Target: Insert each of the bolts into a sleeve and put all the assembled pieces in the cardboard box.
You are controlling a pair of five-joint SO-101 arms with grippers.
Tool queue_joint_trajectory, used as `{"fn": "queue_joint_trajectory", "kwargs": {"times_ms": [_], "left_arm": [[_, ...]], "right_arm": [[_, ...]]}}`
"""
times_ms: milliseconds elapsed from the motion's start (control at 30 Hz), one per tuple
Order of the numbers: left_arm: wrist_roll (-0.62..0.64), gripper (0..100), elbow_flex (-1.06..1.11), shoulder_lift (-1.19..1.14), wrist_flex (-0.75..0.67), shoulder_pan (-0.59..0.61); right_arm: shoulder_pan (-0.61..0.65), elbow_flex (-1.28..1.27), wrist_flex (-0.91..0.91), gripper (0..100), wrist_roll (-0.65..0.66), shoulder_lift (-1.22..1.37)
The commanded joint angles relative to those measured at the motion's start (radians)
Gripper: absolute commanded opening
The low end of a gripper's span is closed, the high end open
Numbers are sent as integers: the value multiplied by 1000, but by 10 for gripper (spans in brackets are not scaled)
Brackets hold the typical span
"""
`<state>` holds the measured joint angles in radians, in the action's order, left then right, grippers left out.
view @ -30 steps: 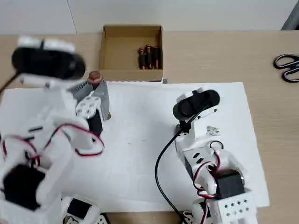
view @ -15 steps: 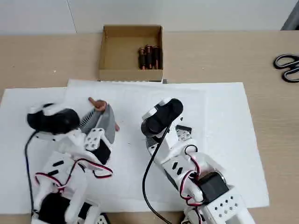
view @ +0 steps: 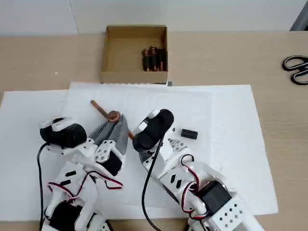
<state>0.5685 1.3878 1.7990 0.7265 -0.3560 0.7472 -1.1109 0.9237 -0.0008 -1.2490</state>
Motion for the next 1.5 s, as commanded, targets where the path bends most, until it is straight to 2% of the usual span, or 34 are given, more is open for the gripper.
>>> {"fn": "queue_joint_trajectory", "kwargs": {"times_ms": [0,100,600,867,1033,1133,1467], "left_arm": [[34,5,-5,15,-77,-37],[78,5,-5,15,-95,-38],[81,5,-5,15,-84,-41],[81,5,-5,15,34,-117],[80,5,-7,15,40,-121],[80,5,-7,15,43,-121],[80,5,-12,15,183,-123]], "right_arm": [[10,5,-30,4,-8,-5],[10,5,-30,4,-8,-5],[12,14,-41,4,-6,-13],[61,14,-77,4,-5,-13],[87,14,-77,4,-2,-13],[87,14,-79,4,60,-13],[68,87,-101,4,89,-13]]}}
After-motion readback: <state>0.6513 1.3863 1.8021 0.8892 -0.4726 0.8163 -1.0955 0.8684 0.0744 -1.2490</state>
